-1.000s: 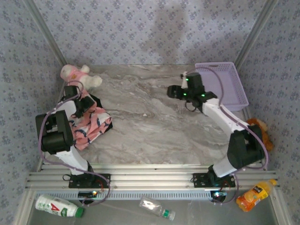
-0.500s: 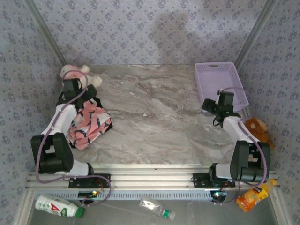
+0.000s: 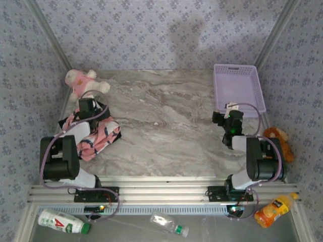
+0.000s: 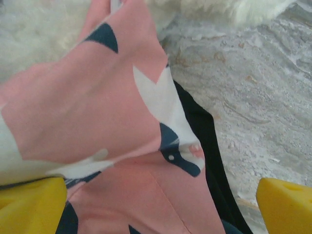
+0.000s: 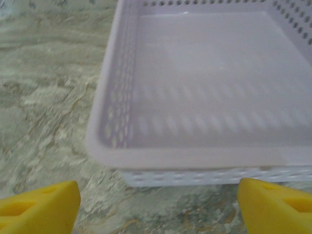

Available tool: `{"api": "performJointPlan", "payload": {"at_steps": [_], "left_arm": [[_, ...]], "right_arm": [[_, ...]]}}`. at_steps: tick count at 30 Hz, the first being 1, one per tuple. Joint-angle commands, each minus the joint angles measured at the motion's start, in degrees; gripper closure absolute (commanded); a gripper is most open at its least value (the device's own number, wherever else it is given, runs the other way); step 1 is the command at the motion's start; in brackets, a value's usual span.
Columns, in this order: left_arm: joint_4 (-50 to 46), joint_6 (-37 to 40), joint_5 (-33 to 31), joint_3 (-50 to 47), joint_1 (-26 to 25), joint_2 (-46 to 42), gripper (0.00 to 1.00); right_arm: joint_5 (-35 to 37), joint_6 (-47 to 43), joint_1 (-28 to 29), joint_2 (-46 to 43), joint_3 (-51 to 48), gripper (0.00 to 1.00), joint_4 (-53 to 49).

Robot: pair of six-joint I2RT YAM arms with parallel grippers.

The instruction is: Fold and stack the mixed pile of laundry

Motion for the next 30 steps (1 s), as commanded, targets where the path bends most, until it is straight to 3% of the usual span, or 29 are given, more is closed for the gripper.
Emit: {"api": "performJointPlan", "payload": {"at_steps": [1,3,7,10,14,30], "left_arm": [[13.36,4.4,-0.4,-5.96,-0.36,0.27,0.01],[21.05,5.83,2.07,-10.11,-0.38,0.52,0.0],[28.43,7.4,5.18,-14.55,-0.75,0.06,0.0],[40.68,7.68,6.26,-19.83,-0.82,2.46,0.0],[36.71,7.28,4.67,-18.7,-0.81,1.48,0.0],[36.28,8.18,3.13,-18.31,-1.9,1.72,0.0]], "right_arm": [[2.33,-1.99,-0.41,3.0,-3.82,0.0,11.54],[3.66,-1.57,-0.21,1.55,-2.82,0.0,6.51],[3.86,-1.65,-0.12,1.93,-3.18,0.0,8.3],[3.81,-1.69,-0.12,1.75,-3.35,0.0,8.29],[3.81,-1.74,-0.12,1.82,-3.27,0.0,8.42],[3.58,-2.13,0.2,1.88,-3.22,0.0,8.31]]}}
